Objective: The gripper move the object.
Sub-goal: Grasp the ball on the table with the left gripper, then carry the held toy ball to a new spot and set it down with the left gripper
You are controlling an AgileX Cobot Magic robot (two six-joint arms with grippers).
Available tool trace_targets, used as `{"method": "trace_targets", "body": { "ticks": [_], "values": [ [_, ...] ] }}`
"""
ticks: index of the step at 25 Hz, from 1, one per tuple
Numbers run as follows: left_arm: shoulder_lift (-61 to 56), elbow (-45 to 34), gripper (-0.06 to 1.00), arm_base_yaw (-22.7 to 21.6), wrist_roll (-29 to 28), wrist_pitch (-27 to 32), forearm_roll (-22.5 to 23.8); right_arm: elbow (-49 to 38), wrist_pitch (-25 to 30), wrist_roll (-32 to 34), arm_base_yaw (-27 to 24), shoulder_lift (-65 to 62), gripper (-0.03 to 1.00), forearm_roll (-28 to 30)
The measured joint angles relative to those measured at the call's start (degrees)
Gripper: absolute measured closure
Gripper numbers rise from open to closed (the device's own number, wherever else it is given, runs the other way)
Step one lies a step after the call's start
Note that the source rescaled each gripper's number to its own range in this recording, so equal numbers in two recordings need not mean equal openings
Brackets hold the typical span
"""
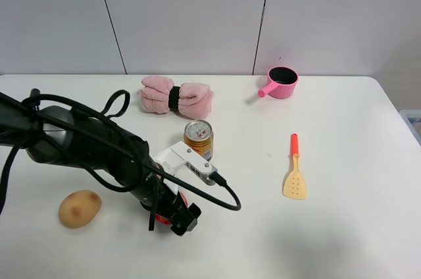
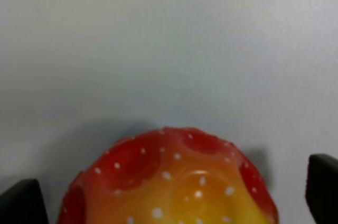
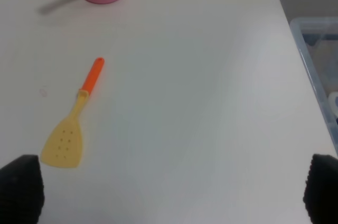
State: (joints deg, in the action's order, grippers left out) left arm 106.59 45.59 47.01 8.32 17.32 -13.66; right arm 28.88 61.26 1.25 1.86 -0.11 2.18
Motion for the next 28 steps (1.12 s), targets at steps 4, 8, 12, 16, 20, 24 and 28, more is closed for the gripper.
{"method": "trace_targets", "body": {
  "ticks": [4, 8, 12, 16, 20, 24, 28],
  "values": [
    [0.0, 0.0, -0.06, 0.0, 0.0, 0.0, 0.0, 0.0, 0.0, 0.0, 0.0, 0.0, -0.03, 0.0],
    [0.0, 0.0, 0.26, 0.0, -0.3, 0.2, -0.6, 0.0, 0.0, 0.0, 0.0, 0.0, -0.03, 0.0],
    [0.0, 0.1, 0.86, 0.0, -0.4, 0.2, -1.1, 0.0, 0.0, 0.0, 0.0, 0.0, -0.03, 0.0],
    [-0.2, 0.1, 0.94, 0.0, -0.4, 0.0, -1.3, 0.0, 0.0, 0.0, 0.0, 0.0, -0.03, 0.0],
    [-0.3, 0.1, 0.94, 0.0, -0.4, -0.4, -1.3, 0.0, 0.0, 0.0, 0.0, 0.0, -0.03, 0.0],
    [-1.6, 0.1, 0.94, 0.0, -0.4, -0.7, -1.3, 0.0, 0.0, 0.0, 0.0, 0.0, -0.03, 0.0],
    [-3.2, 0.1, 0.94, 0.0, -0.4, -0.7, -1.3, 0.0, 0.0, 0.0, 0.0, 0.0, -0.03, 0.0]
  ]
}}
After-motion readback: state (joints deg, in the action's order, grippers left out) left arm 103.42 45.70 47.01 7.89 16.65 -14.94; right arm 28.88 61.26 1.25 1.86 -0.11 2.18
